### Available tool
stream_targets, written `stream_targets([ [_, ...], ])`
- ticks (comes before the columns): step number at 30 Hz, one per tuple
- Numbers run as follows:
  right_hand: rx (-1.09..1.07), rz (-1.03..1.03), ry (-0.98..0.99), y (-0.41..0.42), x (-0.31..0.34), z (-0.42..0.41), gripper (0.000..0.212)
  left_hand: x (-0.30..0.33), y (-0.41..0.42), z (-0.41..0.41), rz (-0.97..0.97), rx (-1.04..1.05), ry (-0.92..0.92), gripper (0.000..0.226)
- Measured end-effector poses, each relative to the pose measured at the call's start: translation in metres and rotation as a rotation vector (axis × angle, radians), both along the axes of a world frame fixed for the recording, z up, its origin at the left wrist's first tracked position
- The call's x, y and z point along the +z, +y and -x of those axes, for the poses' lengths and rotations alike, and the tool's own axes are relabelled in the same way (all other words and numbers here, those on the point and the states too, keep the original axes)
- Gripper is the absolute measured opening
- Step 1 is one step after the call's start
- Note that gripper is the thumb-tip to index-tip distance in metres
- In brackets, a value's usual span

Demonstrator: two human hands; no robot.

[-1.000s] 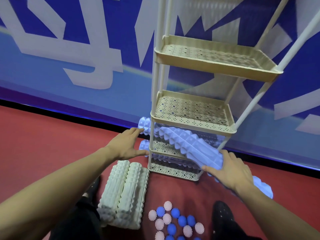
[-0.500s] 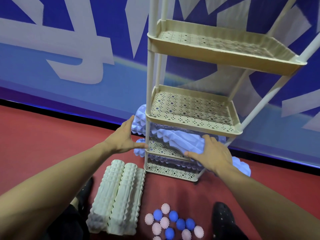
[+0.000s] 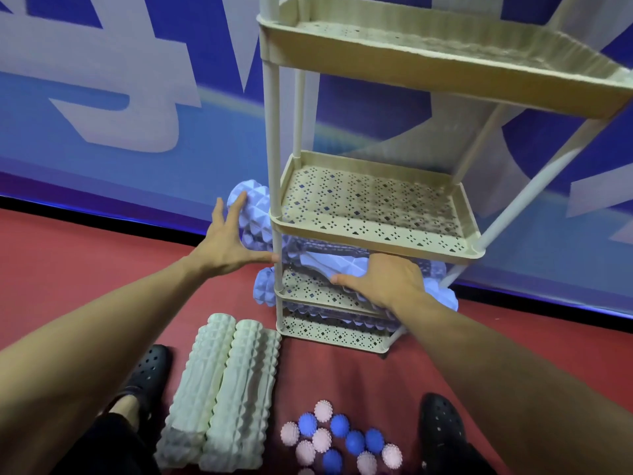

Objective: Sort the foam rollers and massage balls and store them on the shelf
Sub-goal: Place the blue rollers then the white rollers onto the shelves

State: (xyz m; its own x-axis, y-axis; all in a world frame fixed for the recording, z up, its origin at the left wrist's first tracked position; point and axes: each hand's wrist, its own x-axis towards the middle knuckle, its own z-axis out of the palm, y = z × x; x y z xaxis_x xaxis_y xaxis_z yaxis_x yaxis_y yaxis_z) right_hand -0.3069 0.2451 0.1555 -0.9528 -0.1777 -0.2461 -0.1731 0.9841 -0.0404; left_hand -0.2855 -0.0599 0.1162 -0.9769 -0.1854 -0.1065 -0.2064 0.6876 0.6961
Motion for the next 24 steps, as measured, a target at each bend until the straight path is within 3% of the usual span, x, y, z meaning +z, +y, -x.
stream_targets([
  [5, -0.004, 0.063, 0.001, 0.006, -0.013, 0.001, 0.094, -0.004, 0.006, 0.003, 0.005, -0.022, 0.013, 0.139],
  [9, 0.014, 0.077, 0.041, 0.011, -0.018, -0.001, 0.088, 0.0, 0.009, 0.005, -0.003, -0.025, 0.016, 0.138],
  [15, -0.076, 0.047, 0.355, 0.041, -0.033, -0.036, 0.101, 0.001, 0.006, 0.002, 0.027, -0.035, 0.008, 0.138],
  [19, -0.385, 0.341, 0.499, 0.069, -0.056, -0.076, 0.101, 0.003, 0.008, 0.0, 0.024, -0.032, 0.022, 0.136],
  [22, -0.71, 0.732, 0.391, 0.072, -0.063, -0.094, 0.108, 0.003, 0.008, 0.001, 0.018, -0.028, 0.014, 0.132],
  [24, -0.776, 0.951, 0.283, 0.071, -0.066, -0.097, 0.107, 0.003, 0.007, -0.001, 0.027, -0.028, 0.017, 0.132],
])
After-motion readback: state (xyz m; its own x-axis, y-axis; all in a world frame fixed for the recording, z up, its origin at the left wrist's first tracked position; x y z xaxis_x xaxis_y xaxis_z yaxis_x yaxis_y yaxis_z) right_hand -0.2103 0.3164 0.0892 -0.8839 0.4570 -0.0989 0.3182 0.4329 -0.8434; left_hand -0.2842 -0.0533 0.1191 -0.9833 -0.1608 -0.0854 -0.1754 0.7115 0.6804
